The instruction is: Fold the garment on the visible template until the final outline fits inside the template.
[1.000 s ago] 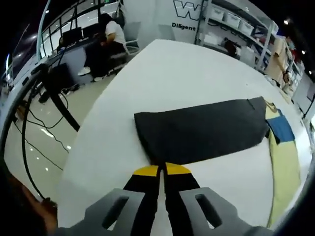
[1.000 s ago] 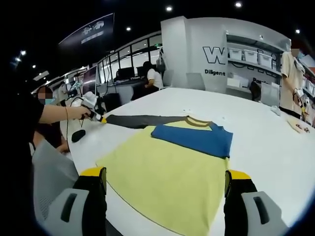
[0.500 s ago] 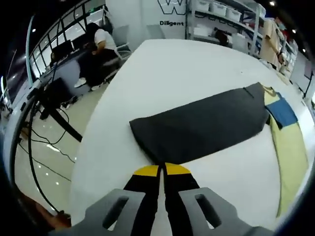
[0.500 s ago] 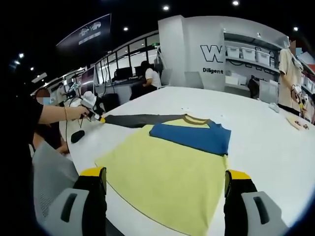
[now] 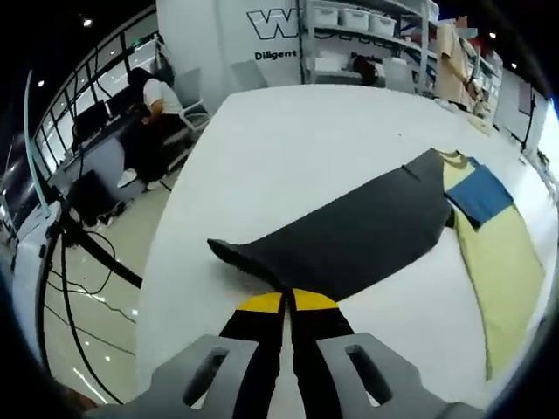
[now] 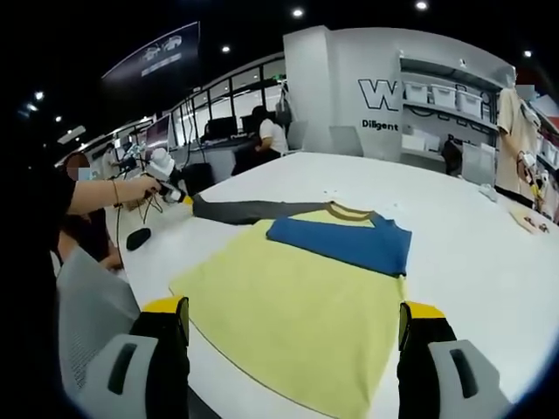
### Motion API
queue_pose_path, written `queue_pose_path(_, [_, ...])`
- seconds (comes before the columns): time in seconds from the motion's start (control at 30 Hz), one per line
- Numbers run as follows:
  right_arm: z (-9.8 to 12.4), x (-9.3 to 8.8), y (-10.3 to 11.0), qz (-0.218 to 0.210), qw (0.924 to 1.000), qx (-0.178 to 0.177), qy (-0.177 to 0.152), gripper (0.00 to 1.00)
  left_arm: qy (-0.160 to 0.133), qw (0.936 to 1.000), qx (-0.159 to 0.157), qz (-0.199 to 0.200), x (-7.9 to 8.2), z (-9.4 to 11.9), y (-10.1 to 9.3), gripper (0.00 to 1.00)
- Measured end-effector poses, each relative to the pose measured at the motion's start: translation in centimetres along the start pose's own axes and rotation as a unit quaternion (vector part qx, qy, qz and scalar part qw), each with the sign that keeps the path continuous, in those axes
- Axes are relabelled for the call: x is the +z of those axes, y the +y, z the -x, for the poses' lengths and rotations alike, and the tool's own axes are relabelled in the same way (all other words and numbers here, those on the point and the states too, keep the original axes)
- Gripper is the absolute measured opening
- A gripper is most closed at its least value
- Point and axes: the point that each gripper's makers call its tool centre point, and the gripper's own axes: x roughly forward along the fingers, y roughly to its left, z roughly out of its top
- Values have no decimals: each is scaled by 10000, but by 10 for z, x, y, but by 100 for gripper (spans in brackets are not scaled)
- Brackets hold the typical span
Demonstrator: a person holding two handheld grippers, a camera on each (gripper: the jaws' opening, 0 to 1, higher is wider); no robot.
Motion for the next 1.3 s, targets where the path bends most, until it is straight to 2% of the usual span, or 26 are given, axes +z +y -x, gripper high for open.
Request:
queue_pose_path(0.13, [0,-2,1,23,10000,10,27,99,-172,9996,-70,-227,18,5,-9,2])
queue_pose_path(0.43, [1,-4,1,17,10000,21,41,99,-422,9980,-230,-401,50,8,-29,2])
queue_pose_path(0.53, [1,-5,1,32,10000,31,56,99,-532,9976,-297,-335,60,8,-39,2])
queue_pose_path(0.77, [1,-5,2,41,9999,65,74,99,-766,9947,-579,-362,84,9,-74,2])
queue_pose_path(0.87, [1,-6,3,46,9999,93,78,99,-881,9925,-737,-421,99,11,-94,2])
queue_pose_path(1.13, [1,-9,1,28,9999,107,106,99,-1015,9884,-1054,-401,124,11,-130,2])
queue_pose_path(1.3, [1,-8,1,45,9999,117,111,99,-1143,9838,-1281,-521,147,13,-157,2])
